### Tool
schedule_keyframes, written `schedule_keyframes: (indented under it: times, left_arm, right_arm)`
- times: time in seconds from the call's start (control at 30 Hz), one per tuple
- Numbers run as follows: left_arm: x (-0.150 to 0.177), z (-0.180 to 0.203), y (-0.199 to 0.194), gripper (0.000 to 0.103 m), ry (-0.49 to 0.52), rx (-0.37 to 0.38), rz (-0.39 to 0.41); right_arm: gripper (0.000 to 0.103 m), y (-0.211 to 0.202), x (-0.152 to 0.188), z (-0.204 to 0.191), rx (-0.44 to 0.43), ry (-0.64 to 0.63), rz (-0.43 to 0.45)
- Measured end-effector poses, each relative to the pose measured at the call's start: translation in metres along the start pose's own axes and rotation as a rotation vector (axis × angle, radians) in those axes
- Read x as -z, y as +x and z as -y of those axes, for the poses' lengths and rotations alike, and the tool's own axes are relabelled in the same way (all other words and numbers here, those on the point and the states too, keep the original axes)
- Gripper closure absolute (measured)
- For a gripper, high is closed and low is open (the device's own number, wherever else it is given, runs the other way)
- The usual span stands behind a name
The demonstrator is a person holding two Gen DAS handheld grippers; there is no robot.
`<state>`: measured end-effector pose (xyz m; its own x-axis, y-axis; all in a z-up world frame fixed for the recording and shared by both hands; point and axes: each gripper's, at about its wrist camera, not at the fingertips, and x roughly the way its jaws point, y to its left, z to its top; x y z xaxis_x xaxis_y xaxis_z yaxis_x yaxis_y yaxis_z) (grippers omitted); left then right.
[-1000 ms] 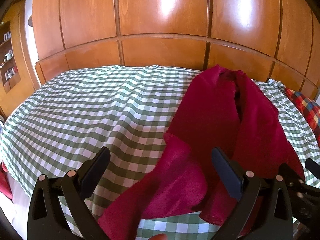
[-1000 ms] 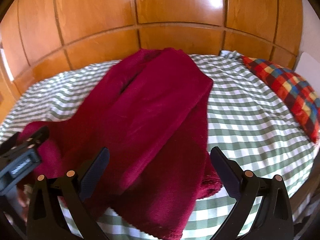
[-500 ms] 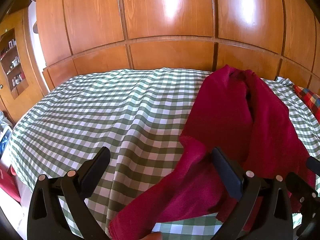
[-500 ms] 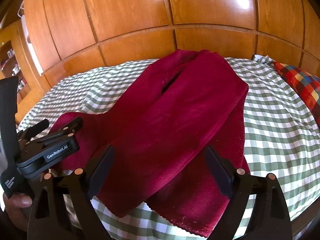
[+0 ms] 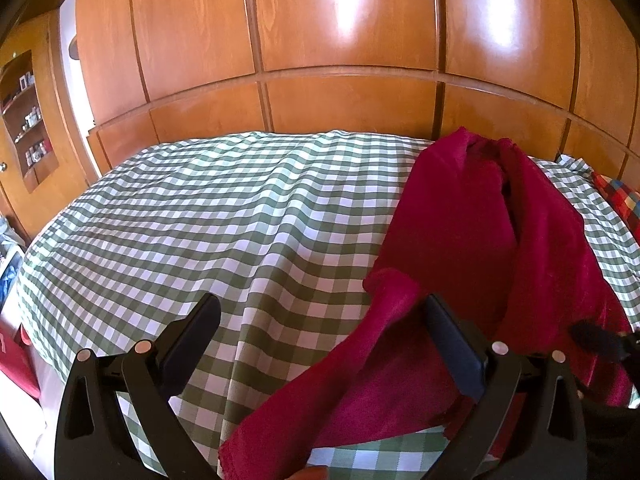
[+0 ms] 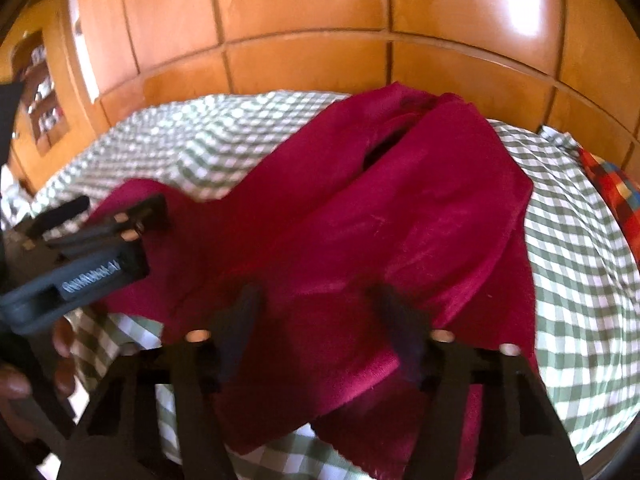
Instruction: Fold small clothes
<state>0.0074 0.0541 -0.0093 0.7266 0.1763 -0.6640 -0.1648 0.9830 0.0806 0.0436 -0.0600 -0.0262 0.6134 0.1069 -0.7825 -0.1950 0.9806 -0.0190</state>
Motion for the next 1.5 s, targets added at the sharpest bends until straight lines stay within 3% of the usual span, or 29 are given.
schedule_keyframes:
  times: [0.07,0.13,0.3,0.43,0.53,0.6,0.63,0.67,0.9,0.97,1.0,1.03,1.07,1.1,1.13,1.23,1.33,1.4,1.5]
  left_arm:
    - [0.0,-0.001,0.002,0.003,0.001,-0.005,-0.004]
    - [0.001,-0.002,0.004,0.003,0.0,-0.01,-0.008]
    - [0.002,-0.007,0.013,0.003,0.001,-0.025,-0.033]
    - [0.003,-0.008,0.019,0.002,0.011,-0.029,-0.045]
    - [0.002,-0.013,0.026,0.002,0.008,-0.024,-0.057]
    - [0.001,-0.019,0.03,0.002,0.001,-0.026,-0.061]
    - [0.0,-0.022,0.033,0.002,-0.003,-0.026,-0.063]
    - [-0.001,-0.027,0.036,0.002,-0.011,-0.029,-0.069]
    - [-0.003,-0.057,0.045,0.003,-0.083,0.0,-0.095]
    - [0.0,-0.064,0.046,0.003,-0.112,0.04,-0.109]
    - [0.002,-0.067,0.046,0.003,-0.124,0.064,-0.115]
    - [0.004,-0.071,0.045,0.003,-0.136,0.101,-0.121]
    - [0.006,-0.072,0.044,0.003,-0.139,0.121,-0.121]
    - [0.008,-0.071,0.042,0.003,-0.133,0.14,-0.118]
    - [0.011,-0.069,0.041,0.003,-0.11,0.154,-0.113]
    - [0.016,-0.058,0.041,0.003,-0.033,0.14,-0.113]
    - [0.018,-0.052,0.041,0.003,-0.006,0.139,-0.115]
    - [0.014,-0.051,0.035,0.003,-0.022,0.155,-0.099]
    - [0.005,-0.047,0.02,0.003,-0.011,0.186,-0.046]
  right_arm:
    - [0.086,0.001,-0.003,-0.004,-0.018,-0.048,-0.014]
    - [0.103,-0.008,-0.008,0.001,-0.015,-0.058,0.009]
    - [0.103,-0.044,-0.025,0.044,0.085,-0.029,0.103]
    - [0.103,-0.078,-0.044,0.109,0.235,0.056,0.156]
    - [0.103,-0.089,-0.043,0.13,0.226,0.099,0.16]
    - [0.089,-0.086,-0.037,0.123,0.177,0.087,0.145]
    - [0.055,-0.083,-0.031,0.112,0.151,0.069,0.143]
    - [0.03,-0.08,-0.025,0.099,0.124,0.053,0.157]
    - [0.028,-0.036,-0.002,-0.009,-0.128,-0.197,0.069]
    - [0.028,-0.017,0.009,-0.038,-0.127,-0.313,0.009]
    - [0.03,-0.006,0.016,-0.046,-0.1,-0.364,-0.027]
    - [0.049,0.005,0.025,-0.052,-0.06,-0.419,-0.062]
    - [0.063,0.007,0.027,-0.051,-0.04,-0.435,-0.063]
    - [0.07,0.005,0.027,-0.047,-0.037,-0.434,-0.057]
    - [0.086,-0.002,0.022,-0.037,-0.065,-0.397,-0.064]
    - [0.091,-0.037,0.002,0.004,-0.138,-0.255,-0.009]
    - [0.094,-0.075,-0.018,0.061,-0.075,-0.108,0.072]
    - [0.094,-0.096,-0.028,0.106,0.028,-0.029,0.119]
    - [0.094,-0.12,-0.04,0.186,0.314,0.066,0.161]
